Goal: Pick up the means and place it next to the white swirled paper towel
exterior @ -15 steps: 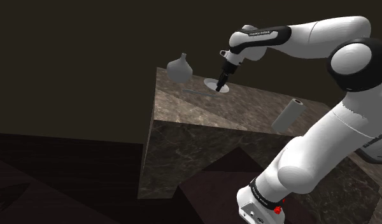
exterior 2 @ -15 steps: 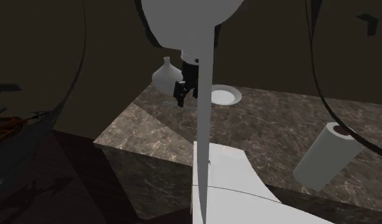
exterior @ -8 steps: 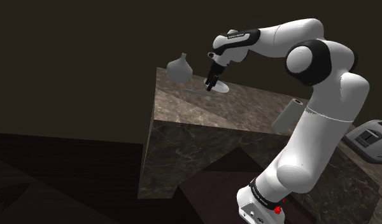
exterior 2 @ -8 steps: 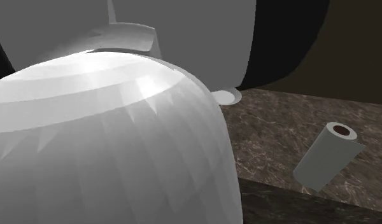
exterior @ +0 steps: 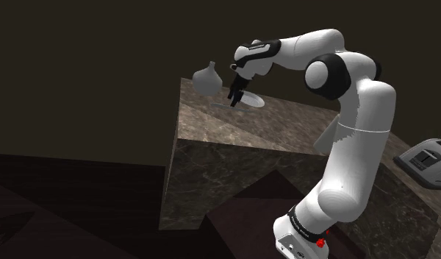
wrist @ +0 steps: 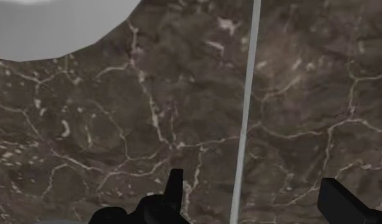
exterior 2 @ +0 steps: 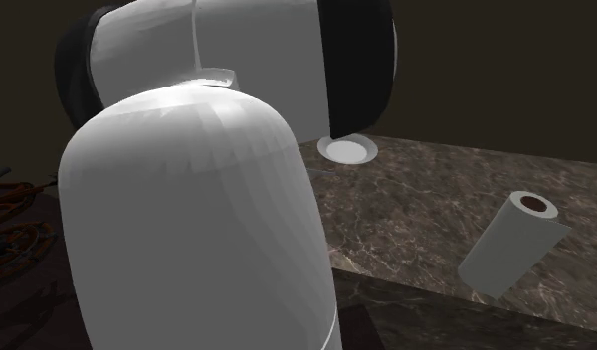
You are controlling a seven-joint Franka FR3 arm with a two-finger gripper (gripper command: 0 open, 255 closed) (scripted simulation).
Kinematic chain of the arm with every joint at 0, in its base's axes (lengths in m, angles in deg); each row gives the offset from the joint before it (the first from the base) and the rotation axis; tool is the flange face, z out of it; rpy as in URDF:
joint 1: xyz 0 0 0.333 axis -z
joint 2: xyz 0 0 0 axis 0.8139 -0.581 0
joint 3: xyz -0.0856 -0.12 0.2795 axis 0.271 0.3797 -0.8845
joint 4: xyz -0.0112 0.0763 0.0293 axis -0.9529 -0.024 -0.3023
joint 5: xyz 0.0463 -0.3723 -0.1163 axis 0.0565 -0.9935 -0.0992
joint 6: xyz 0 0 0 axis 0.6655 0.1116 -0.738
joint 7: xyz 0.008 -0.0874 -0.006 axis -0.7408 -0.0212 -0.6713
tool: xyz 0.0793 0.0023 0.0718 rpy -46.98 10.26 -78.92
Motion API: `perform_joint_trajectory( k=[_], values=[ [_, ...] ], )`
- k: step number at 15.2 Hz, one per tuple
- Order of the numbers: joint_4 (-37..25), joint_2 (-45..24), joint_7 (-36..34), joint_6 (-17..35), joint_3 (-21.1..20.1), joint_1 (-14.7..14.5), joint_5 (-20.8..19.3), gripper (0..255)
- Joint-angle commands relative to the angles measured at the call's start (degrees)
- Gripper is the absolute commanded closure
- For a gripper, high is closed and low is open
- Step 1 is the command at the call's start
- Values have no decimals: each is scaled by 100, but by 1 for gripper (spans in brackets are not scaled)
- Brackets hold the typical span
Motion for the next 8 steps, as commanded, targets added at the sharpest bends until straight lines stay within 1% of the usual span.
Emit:
perform_joint_trajectory(
  k=[1, 3, 8],
  values=[
    [57, -71, 28, 126, -28, -4, 44, 0],
    [129, -159, 63, 279, -60, -4, 101, 0],
    [129, -159, 63, 279, -60, -4, 101, 0]
  ],
)
